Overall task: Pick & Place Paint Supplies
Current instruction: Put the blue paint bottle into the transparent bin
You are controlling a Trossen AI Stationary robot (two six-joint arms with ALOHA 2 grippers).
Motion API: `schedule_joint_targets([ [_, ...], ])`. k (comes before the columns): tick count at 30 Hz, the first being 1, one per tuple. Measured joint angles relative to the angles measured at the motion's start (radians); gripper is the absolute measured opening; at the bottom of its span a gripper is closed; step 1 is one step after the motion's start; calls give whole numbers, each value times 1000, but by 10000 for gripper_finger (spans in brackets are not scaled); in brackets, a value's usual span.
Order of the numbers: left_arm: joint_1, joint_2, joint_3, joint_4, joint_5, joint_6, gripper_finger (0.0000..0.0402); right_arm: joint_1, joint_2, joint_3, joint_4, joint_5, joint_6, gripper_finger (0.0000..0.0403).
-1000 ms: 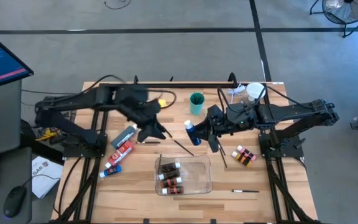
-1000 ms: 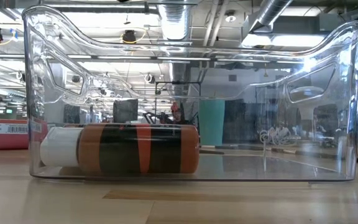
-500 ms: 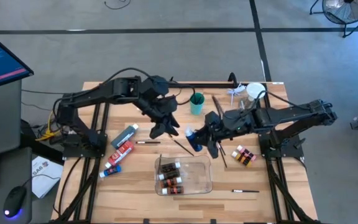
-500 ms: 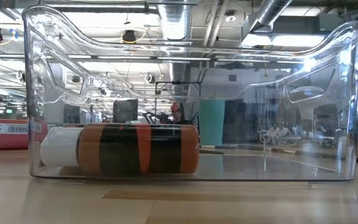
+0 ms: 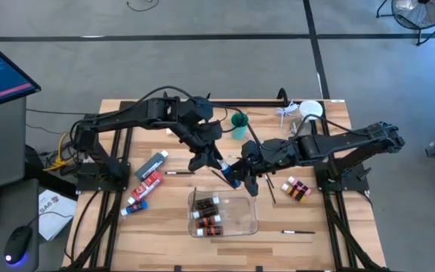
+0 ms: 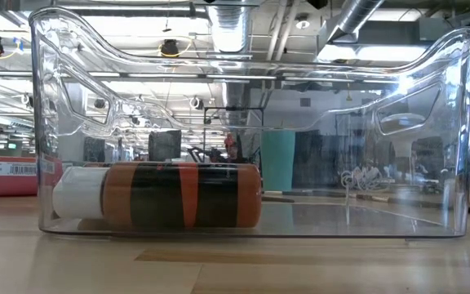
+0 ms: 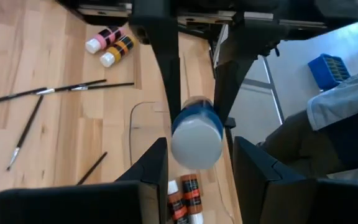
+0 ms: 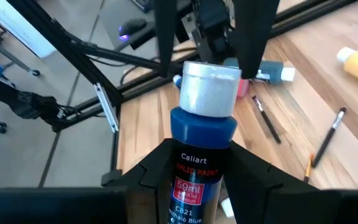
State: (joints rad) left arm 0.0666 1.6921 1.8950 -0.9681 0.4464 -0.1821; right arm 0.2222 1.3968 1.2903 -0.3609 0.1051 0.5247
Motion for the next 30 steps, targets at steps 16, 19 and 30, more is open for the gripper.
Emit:
schedule_joint_targets([
  [16, -7, 36, 0, 53, 40, -26, 93, -13, -2, 0, 10, 0, -1, 113],
  [19, -7, 39, 0, 51, 36, -26, 92, -15, -2, 0, 10, 2, -1, 113],
  [30, -8, 39, 0, 51, 48, -35, 69, -15, -2, 0, 13, 3, -3, 113],
])
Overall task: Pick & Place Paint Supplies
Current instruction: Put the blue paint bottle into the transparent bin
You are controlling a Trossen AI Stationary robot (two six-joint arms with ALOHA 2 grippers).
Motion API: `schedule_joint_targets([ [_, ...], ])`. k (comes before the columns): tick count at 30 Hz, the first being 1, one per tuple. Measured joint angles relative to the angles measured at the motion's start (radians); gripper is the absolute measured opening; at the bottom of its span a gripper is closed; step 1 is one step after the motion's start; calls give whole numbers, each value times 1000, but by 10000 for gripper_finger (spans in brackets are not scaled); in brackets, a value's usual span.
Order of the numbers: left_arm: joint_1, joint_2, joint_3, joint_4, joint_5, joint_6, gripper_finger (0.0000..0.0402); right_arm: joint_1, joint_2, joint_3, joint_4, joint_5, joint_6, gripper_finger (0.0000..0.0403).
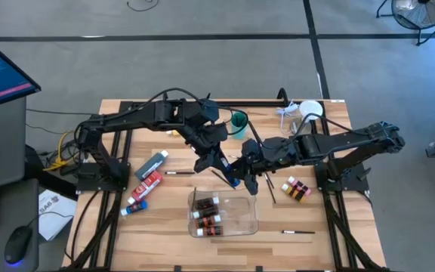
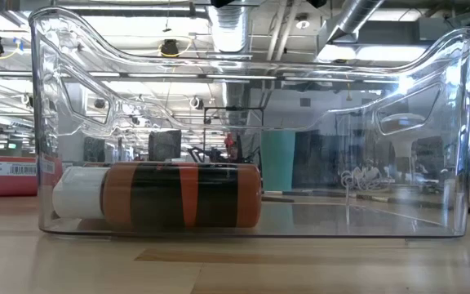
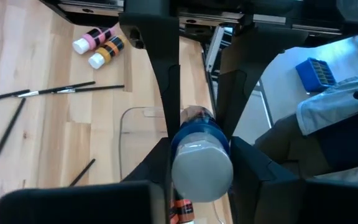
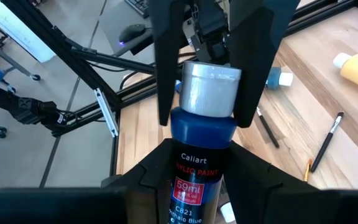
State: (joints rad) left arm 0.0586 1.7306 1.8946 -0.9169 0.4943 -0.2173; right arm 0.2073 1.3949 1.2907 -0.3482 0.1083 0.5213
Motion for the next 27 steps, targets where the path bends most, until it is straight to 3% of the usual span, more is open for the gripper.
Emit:
schedule_joint_targets([
  [3, -4, 0, 0, 0, 8, -1, 42, 1, 0, 0, 0, 0, -4, 113],
  [15, -7, 0, 0, -3, 21, -18, 42, 0, 0, 0, 0, -6, -4, 119],
  [23, -13, -1, 0, -38, 8, -25, 42, 14, 0, 0, -6, 4, 4, 201],
  [27, -37, -2, 0, -106, -46, 6, 42, 21, -2, 0, -16, -1, -10, 248],
])
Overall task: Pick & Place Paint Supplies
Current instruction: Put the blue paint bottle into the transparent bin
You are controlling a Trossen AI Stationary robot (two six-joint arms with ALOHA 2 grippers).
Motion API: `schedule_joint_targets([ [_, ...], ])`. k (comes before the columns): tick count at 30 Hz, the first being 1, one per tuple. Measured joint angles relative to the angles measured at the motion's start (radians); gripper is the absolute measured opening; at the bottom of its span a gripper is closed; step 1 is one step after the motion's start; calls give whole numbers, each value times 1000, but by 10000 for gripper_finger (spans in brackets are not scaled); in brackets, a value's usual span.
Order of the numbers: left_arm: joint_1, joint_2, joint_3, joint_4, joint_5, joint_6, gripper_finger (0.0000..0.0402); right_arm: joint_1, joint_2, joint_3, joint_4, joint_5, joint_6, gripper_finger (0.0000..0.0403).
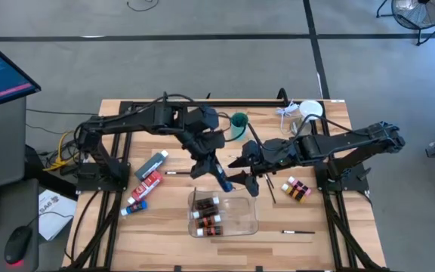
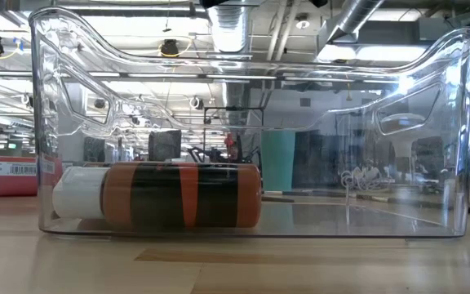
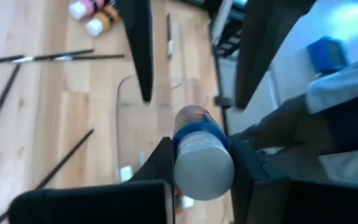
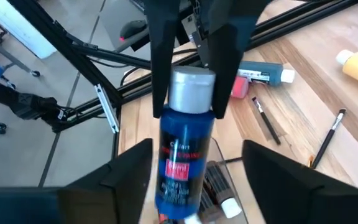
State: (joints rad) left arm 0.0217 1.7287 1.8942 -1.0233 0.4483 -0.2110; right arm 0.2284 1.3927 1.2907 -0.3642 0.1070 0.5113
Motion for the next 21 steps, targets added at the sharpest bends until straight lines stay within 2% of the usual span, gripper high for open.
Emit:
schedule_joint_targets([
  [3, -34, 0, 0, -16, -65, 26, 42, 0, -10, 2, -46, -33, -17, 266],
  [7, -82, 4, 0, -68, -129, 66, 42, 20, -38, 1, -186, -92, -16, 270],
  [10, -110, 29, 0, -139, -155, 100, 42, 25, -61, -2, -282, -79, 102, 270],
  [12, -134, 53, 0, -152, -175, 131, 42, 64, -71, 0, -235, 6, 109, 270],
  [16, -187, 118, 0, -153, -242, 188, 42, 198, -117, -14, -128, 292, 75, 270],
  [21, -233, 190, 4, -108, -301, 192, 42, 372, -180, -100, 20, 643, 25, 270],
])
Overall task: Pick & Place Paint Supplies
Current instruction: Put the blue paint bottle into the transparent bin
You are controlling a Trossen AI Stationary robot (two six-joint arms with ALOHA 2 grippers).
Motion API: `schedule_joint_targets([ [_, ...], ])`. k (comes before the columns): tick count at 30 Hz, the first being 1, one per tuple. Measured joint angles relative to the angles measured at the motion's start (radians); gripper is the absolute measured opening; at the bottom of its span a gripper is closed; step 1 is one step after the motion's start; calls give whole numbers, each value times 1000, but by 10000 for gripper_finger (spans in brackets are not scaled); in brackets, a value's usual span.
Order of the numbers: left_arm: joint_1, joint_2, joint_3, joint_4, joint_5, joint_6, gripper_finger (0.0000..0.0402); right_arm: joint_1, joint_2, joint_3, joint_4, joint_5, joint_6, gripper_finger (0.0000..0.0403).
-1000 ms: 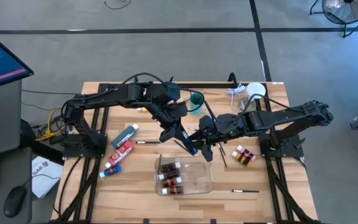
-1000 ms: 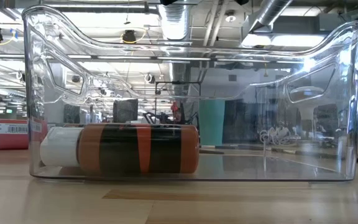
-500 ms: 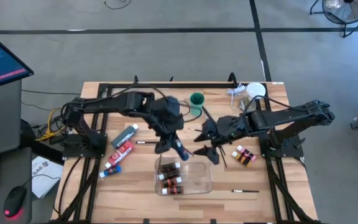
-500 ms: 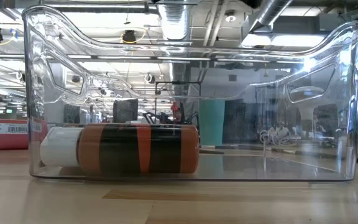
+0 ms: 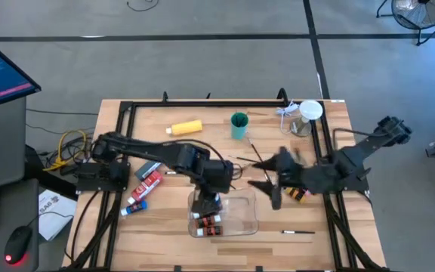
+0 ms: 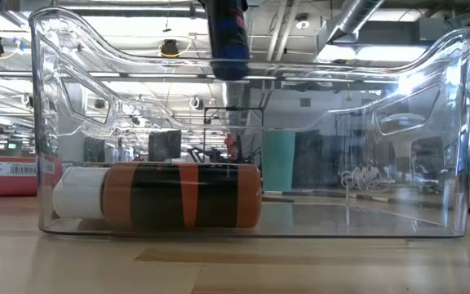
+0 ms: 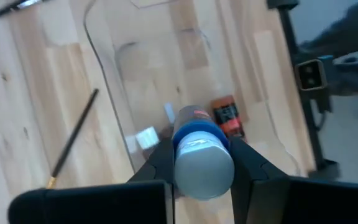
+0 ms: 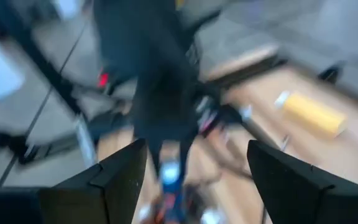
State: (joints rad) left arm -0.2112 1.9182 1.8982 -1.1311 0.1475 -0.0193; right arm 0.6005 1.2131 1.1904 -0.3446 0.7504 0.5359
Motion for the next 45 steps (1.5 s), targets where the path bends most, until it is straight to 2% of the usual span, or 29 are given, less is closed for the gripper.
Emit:
schedule_joint_targets([
  [4, -20, 31, 0, 74, -68, -7, 42, 152, -52, -118, 173, 238, -39, 270],
  [7, -20, 66, 14, 111, -77, -34, 42, 250, -87, -213, 324, 407, -41, 270],
  [10, -20, 135, 76, 108, -91, -33, 42, 320, -108, -286, 420, 509, -41, 270],
  [14, -21, 233, 226, 80, -134, -12, 42, 365, -115, -302, 474, 512, -97, 270],
  [19, -14, 321, 338, -96, -187, -13, 42, 376, -115, -302, 611, 507, -236, 270],
  [24, -11, 324, 329, -138, -189, -14, 42, 397, -126, -302, 655, 504, -331, 270],
  [45, -12, 338, 316, -93, -204, -42, 42, 399, -130, -302, 615, 504, -363, 270],
])
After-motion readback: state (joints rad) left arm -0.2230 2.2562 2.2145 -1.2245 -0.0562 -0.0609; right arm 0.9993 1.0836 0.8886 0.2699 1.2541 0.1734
